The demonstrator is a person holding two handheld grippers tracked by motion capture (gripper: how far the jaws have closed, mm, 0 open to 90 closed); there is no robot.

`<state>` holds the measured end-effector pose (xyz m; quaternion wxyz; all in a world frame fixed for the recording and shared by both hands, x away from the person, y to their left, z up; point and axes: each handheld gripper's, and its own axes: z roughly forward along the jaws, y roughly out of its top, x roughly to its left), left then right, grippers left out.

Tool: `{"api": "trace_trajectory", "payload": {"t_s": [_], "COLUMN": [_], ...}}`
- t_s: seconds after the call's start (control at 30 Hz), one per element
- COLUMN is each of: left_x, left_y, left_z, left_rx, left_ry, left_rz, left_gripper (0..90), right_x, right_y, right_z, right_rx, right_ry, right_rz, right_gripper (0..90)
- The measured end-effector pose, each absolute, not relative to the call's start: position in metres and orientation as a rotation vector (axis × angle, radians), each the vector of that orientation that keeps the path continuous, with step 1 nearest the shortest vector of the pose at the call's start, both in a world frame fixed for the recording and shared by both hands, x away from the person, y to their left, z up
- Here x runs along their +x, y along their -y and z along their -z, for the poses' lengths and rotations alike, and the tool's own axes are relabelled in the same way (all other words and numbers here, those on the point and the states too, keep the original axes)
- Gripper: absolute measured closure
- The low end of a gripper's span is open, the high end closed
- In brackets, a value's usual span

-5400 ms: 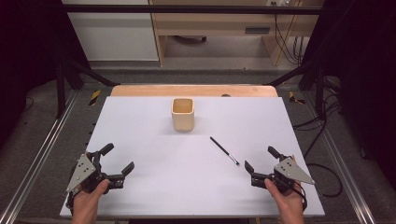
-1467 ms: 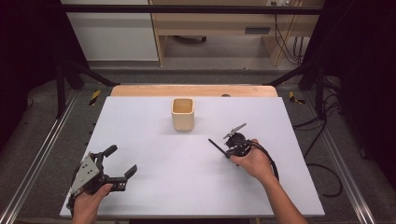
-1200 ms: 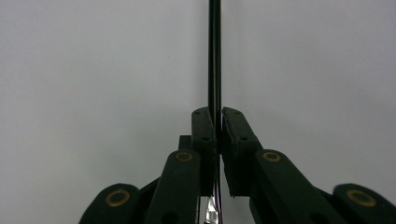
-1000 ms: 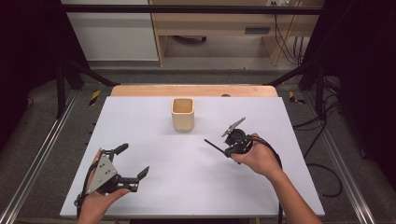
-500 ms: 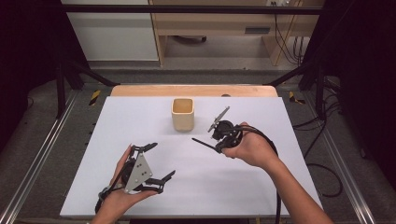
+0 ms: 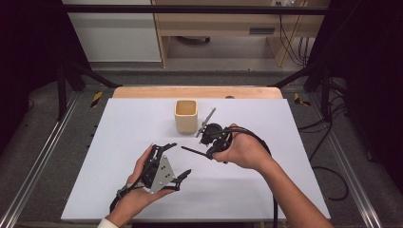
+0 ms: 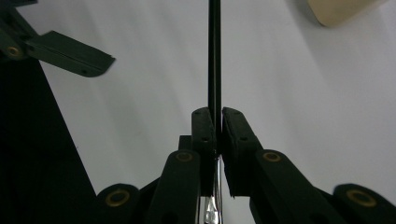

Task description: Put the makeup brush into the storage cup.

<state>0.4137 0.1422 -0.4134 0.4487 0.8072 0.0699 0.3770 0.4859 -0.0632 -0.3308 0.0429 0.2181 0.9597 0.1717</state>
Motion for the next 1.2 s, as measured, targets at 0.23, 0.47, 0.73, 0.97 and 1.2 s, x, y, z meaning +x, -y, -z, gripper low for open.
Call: {"api": "trace_trajectory", "payload": {"t_s": [0.23,0.47,0.73,0.97,1.2], "left_x": [0.416,0.415,0.415,0.415,0.415], "left_y": [-0.133,-0.130,-0.130,-0.130,-0.131], "left_z": [0.416,0.418,0.420,0.420,0.420], "left_rx": [2.047,2.065,2.072,2.078,2.081], "left_ry": [-0.103,-0.061,-0.048,-0.045,-0.046], "left_rz": [-0.973,-0.994,-1.001,-1.010,-1.015], "left_gripper": [17.2,23.3,25.3,25.1,23.9], "right_x": [0.484,0.483,0.482,0.484,0.485], "right_y": [0.053,0.049,0.046,0.046,0.047], "right_z": [0.334,0.334,0.336,0.336,0.338], "right_rx": [0.619,0.596,0.594,0.603,0.587], "right_ry": [-2.965,-2.981,-2.991,-2.998,-3.001], "right_rz": [-0.504,-0.503,-0.499,-0.491,-0.482], "right_gripper": [84.0,84.0,83.9,84.0,84.0]}}
